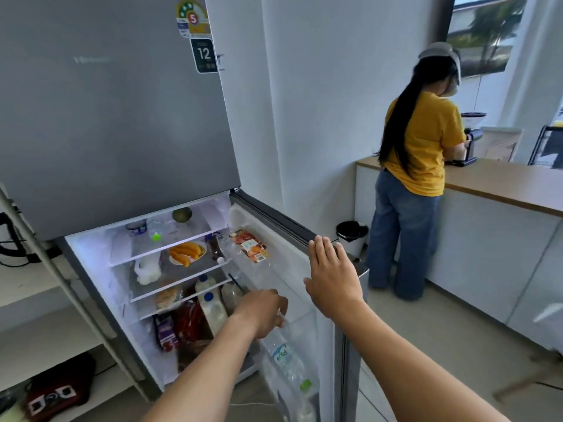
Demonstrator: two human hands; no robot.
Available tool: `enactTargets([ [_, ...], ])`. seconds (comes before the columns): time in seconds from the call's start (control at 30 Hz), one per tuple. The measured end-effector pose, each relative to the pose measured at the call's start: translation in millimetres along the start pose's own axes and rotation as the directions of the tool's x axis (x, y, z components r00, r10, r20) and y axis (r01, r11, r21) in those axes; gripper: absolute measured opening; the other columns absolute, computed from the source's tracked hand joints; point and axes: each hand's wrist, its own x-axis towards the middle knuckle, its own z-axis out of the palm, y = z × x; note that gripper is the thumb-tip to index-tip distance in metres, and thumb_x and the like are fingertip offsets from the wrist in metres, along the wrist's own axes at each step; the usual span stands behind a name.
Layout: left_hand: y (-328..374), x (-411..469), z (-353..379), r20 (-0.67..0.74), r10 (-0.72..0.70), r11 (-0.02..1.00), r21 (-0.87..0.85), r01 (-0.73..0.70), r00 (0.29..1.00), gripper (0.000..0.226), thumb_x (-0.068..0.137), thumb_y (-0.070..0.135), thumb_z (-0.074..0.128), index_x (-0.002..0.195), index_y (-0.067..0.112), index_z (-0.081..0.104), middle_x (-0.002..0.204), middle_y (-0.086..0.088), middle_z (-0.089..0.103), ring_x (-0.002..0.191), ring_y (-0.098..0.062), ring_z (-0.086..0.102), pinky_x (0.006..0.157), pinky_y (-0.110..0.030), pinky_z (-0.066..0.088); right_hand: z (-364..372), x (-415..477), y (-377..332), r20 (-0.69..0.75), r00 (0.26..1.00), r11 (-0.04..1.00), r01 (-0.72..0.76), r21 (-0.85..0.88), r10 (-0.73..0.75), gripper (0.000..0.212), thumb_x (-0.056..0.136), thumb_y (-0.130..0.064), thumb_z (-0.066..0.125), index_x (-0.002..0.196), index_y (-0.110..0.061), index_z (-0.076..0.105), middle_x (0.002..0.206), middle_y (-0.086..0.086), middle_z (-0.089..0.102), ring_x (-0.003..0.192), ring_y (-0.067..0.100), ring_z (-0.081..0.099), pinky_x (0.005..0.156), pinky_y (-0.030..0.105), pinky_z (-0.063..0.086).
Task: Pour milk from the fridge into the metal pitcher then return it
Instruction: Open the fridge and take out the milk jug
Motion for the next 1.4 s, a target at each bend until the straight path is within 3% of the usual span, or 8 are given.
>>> enactTargets([
  [0.43,37.7,34.7,16.8,-0.190,0.046,0.996,0.090,-0.029,0.981,0.018,0.094,0.034,0.061,0.111,0.029,0.063,0.112,-0.001,0.060,0.102,-0.023,0.061,0.082,-0.034,0.046,23.3,1.2,42.3,0.001,1.000,1.000,0.006,0.001,-0.006,0.080,0.089,-0.066,0.026,0.153,-0.023,0.002,0.158,0.020,-0.016,0.145,0.036,-0.018,0.115,0.047,-0.014],
  [0.73,35.9,37.4,12.2,-0.182,0.039,0.999,0.002,-0.040,0.983,0.019,0.093,0.042,0.059,0.104,0.028,0.067,0.107,0.001,0.060,0.103,-0.023,0.058,0.075,-0.030,0.037,30.8,3.5,48.6,-0.031,0.999,1.000,0.005,-0.022,-0.006,0.082,0.088,-0.067,0.029,0.153,-0.021,0.010,0.158,0.020,-0.016,0.145,0.034,-0.017,0.114,0.046,-0.015],
  [0.87,26.9,33.8,23.3,-0.138,0.066,0.997,-0.029,-0.070,0.988,0.030,0.099,0.036,0.050,0.127,0.028,0.056,0.128,-0.001,0.051,0.123,-0.024,0.046,0.091,-0.037,0.043,29.1,3.6,45.5,-0.030,1.000,1.000,-0.008,-0.004,0.008,0.084,0.086,-0.069,0.028,0.153,-0.021,0.012,0.159,0.019,-0.013,0.146,0.034,-0.016,0.114,0.048,-0.015],
  [1.0,-1.7,12.0,48.4,-0.237,0.034,0.984,-0.163,-0.074,0.971,0.064,0.098,0.025,0.048,0.154,0.029,0.016,0.163,-0.001,0.005,0.149,-0.023,0.012,0.119,-0.043,0.025,28.0,1.1,30.4,-0.148,0.984,0.965,-0.060,0.254,0.101,0.074,0.086,-0.063,0.038,0.146,-0.020,0.033,0.159,0.019,0.010,0.148,0.031,-0.006,0.112,0.051,-0.022],
  [1.1,-35.5,-11.4,70.5,-0.211,-0.121,0.963,-0.263,0.063,0.970,0.069,0.096,0.025,0.050,0.154,0.030,0.011,0.162,0.001,0.005,0.146,-0.028,0.024,0.116,-0.043,0.030,37.2,-10.8,-9.0,-0.345,0.937,0.909,0.098,0.406,0.053,0.043,0.092,-0.042,0.047,0.125,-0.015,0.054,0.145,0.013,0.042,0.140,0.030,0.028,0.117,0.049,0.012],
  [1.2,-67.8,-30.1,102.9,-0.084,-0.247,0.929,-0.303,0.212,0.965,0.066,0.097,0.029,0.049,0.153,0.028,0.015,0.156,-0.001,0.019,0.134,-0.032,0.041,0.106,-0.042,0.037,58.0,-24.7,-63.8,-0.376,0.919,0.841,0.297,0.453,-0.122,0.017,0.094,-0.029,0.048,0.099,-0.016,0.059,0.106,0.003,0.059,0.099,0.025,0.055,0.087,0.036,0.040],
  [1.3,-92.4,-38.8,139.4,0.036,-0.289,0.902,-0.324,0.284,0.957,0.065,0.097,0.033,0.049,0.154,0.026,0.018,0.154,-0.004,0.029,0.136,-0.030,0.040,0.107,-0.041,0.037,94.3,-34.3,-103.8,-0.161,0.966,0.806,0.258,0.533,-0.202,0.022,0.094,-0.030,0.040,0.089,-0.018,0.057,0.086,0.001,0.060,0.077,0.024,0.060,0.068,0.035,0.047],
  [1.4,-110.6,-39.8,172.1,0.143,-0.292,0.884,-0.338,0.324,0.946,0.062,0.099,0.033,0.048,0.154,0.024,0.021,0.157,-0.007,0.031,0.136,-0.032,0.041,0.107,-0.039,0.038,127.9,-38.1,-119.2,0.159,0.971,0.803,0.049,0.594,-0.177,0.026,0.098,-0.031,0.035,0.103,-0.018,0.056,0.104,0.002,0.061,0.094,0.025,0.061,0.075,0.036,0.045],
])
